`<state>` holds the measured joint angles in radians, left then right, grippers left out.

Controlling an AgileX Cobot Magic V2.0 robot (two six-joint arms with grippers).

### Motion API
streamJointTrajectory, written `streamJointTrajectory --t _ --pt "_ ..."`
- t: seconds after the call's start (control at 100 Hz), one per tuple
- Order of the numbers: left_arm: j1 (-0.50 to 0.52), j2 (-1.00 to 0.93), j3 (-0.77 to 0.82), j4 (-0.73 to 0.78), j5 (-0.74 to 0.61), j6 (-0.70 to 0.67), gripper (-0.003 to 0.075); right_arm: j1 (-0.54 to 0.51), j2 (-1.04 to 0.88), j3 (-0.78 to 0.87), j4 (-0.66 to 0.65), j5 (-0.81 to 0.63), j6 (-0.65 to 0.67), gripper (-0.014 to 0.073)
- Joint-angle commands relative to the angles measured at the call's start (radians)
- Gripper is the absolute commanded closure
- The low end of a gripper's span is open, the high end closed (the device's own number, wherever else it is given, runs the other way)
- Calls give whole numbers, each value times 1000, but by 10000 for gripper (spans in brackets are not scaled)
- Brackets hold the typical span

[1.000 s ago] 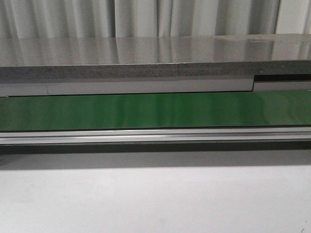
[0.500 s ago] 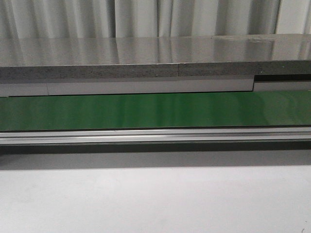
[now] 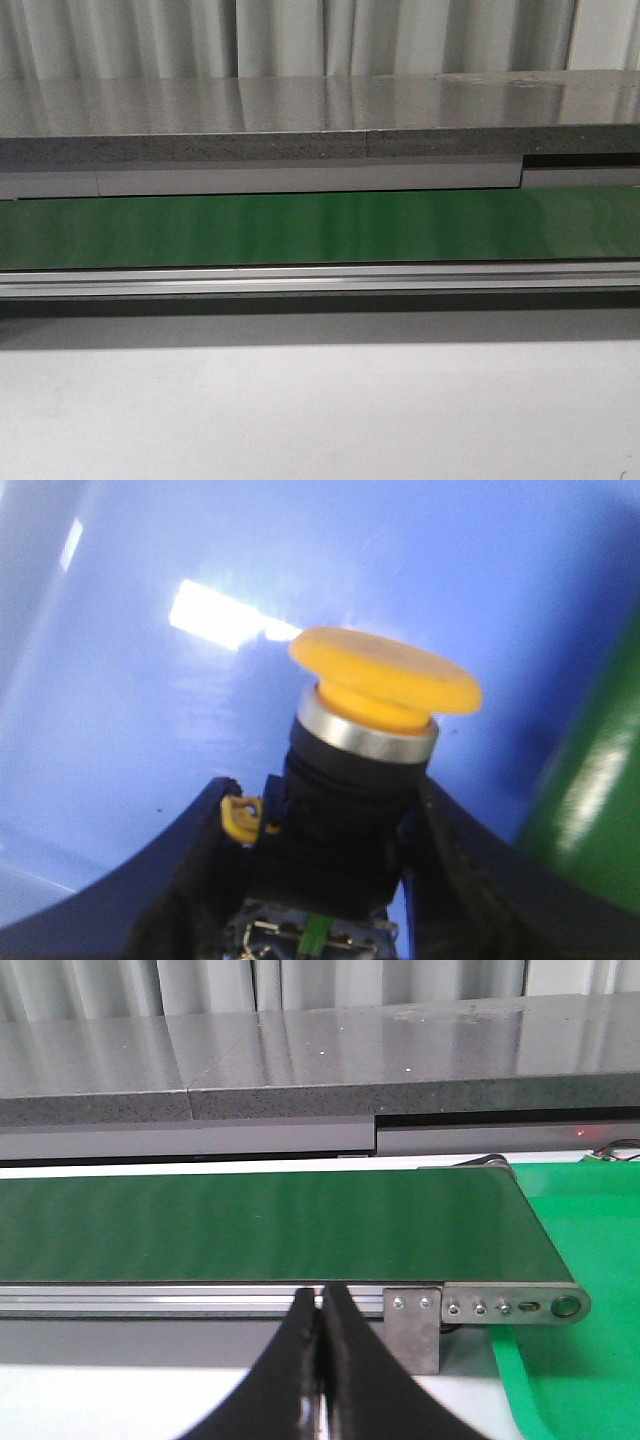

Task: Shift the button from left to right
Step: 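Lift the button with the left gripper and set it on the green belt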

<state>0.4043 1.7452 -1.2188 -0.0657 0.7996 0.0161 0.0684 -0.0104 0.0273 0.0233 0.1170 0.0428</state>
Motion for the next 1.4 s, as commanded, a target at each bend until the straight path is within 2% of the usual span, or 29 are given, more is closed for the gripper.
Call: streamJointTrajectory --t 0.0,0.4,0.74,0.84,1.03,1.13,1.2,1.39 --pt "-29 -98 -35 -39 -8 21 636 2 -20 -15 -5 -76 -3 661" --pt "-240 -128 -35 -55 -6 84 636 2 -20 -15 -5 -76 -3 661" --pt "-267 -71 -35 -66 10 84 624 2 -20 -15 -5 -76 -3 661" --pt "-267 -46 -35 -85 25 84 546 2 -20 -15 -5 -76 -3 661" --pt "-271 -39 -35 -89 16 86 251 2 -20 -15 -5 -76 -3 661" --pt "-274 -39 -35 -89 16 88 141 2 -20 -15 -5 -76 -3 661" --pt "-276 -43 -35 -89 16 88 108 2 -20 -15 -5 -76 -3 661" --pt "-280 -100 -35 -112 25 88 111 2 -20 -15 -5 -76 -3 661"
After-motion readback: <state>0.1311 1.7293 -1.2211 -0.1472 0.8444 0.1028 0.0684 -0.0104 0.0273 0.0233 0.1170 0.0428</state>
